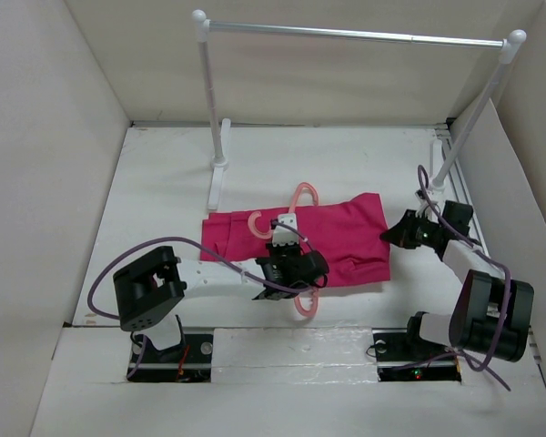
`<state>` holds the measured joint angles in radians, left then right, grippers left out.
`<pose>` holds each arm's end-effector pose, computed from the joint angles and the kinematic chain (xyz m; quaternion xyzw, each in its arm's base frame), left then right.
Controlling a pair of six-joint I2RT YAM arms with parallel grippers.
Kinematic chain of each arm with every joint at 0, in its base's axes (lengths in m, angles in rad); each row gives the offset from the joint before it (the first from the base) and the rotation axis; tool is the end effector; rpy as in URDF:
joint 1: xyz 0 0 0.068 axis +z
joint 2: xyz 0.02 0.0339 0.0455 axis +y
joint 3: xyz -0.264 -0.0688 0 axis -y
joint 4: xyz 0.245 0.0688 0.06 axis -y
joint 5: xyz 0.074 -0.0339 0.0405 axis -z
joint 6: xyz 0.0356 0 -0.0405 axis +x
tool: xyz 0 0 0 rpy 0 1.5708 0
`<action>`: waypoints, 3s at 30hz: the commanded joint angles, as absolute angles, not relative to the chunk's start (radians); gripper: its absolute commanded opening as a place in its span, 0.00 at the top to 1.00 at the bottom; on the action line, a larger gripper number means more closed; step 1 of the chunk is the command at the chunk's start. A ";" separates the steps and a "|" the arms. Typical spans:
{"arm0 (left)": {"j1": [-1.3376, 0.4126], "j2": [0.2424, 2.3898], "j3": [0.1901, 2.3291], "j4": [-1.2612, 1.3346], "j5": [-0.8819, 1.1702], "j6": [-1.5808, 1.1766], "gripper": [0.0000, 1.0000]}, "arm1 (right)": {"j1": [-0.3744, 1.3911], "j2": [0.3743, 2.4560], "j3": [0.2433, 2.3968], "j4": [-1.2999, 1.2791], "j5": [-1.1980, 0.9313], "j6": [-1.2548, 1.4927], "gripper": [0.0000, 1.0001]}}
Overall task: Place the trousers on the hanger
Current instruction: Place trousers on hanger
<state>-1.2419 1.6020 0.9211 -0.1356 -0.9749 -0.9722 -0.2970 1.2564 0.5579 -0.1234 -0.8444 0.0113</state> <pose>0.1315 -0.2940 0.2013 -0.0605 0.8372 -0.0962 0.5350 0.2287 -0.0422 0.1814 -0.0177 0.8619 0.3300 0.3845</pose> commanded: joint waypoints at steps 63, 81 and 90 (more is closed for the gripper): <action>-1.115 1.033 1.063 -0.250 -0.755 -0.744 1.00 | 0.951 1.475 0.883 0.032 0.067 0.440 0.22; -1.115 0.721 0.920 -0.373 -0.630 -0.744 1.00 | 1.169 1.678 1.075 -0.242 0.443 0.773 0.39; -1.115 0.681 0.885 -0.367 -0.621 -0.713 1.00 | 1.178 1.701 1.058 -0.270 0.434 0.815 0.42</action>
<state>-1.1114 0.6918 0.8932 -0.3695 -0.6285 -0.7460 1.1648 1.6825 1.0370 -0.2501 0.4133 0.7769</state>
